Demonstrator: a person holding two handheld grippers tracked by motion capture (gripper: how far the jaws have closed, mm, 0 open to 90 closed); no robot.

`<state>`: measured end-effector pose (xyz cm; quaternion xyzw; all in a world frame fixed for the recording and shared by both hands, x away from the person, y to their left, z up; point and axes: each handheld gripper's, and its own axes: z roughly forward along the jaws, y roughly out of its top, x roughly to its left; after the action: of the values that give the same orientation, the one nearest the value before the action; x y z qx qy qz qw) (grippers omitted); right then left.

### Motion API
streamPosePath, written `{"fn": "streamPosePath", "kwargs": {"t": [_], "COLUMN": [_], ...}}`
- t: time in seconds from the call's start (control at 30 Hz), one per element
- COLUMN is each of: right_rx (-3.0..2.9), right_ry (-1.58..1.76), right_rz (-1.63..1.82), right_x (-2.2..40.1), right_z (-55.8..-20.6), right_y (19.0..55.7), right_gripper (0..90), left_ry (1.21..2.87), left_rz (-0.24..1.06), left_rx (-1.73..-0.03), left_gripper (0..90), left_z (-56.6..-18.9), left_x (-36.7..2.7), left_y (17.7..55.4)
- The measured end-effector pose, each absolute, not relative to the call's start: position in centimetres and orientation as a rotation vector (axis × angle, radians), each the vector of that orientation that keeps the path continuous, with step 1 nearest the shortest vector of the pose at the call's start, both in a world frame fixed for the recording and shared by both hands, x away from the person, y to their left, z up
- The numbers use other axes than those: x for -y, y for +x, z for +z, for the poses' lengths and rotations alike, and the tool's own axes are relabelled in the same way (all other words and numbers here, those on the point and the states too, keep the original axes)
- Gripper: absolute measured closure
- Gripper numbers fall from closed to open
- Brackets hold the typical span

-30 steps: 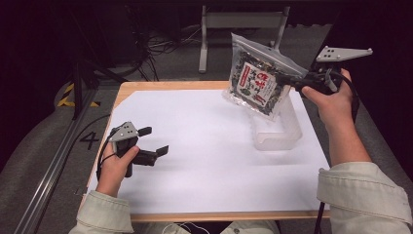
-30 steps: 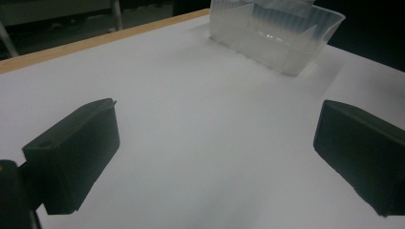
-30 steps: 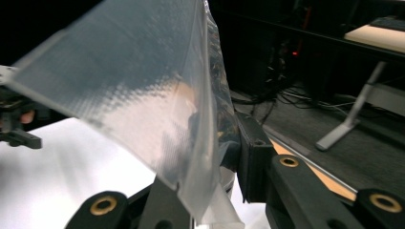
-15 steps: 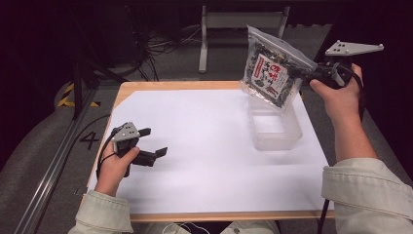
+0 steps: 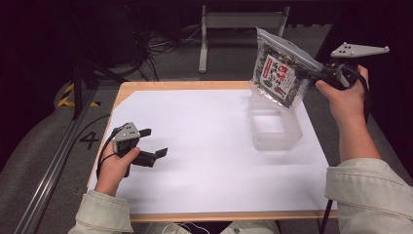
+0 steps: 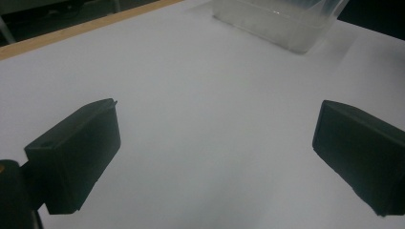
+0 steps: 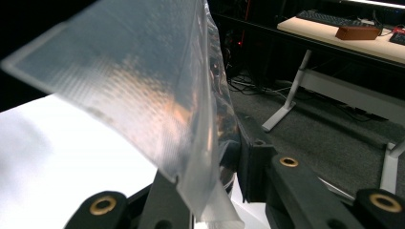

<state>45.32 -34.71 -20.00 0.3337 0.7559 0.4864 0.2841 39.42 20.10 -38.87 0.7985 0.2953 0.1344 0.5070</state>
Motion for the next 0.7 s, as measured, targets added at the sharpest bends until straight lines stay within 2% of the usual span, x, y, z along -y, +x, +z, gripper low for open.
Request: {"fn": "streamPosePath", "kwargs": {"t": [0.7], "right_rx": [-2.040], "right_ry": [0.922], "right_rz": [1.272], "right_x": [35.9], "right_z": [-22.7], "right_y": [45.0], "right_gripper": [77.0], "left_ry": [1.934], "left_rz": [0.315], "left_rx": [-0.706], "left_gripper": [3.3], "left_z": [-39.0], "left_x": [-20.2], "left_y": [39.4]}}
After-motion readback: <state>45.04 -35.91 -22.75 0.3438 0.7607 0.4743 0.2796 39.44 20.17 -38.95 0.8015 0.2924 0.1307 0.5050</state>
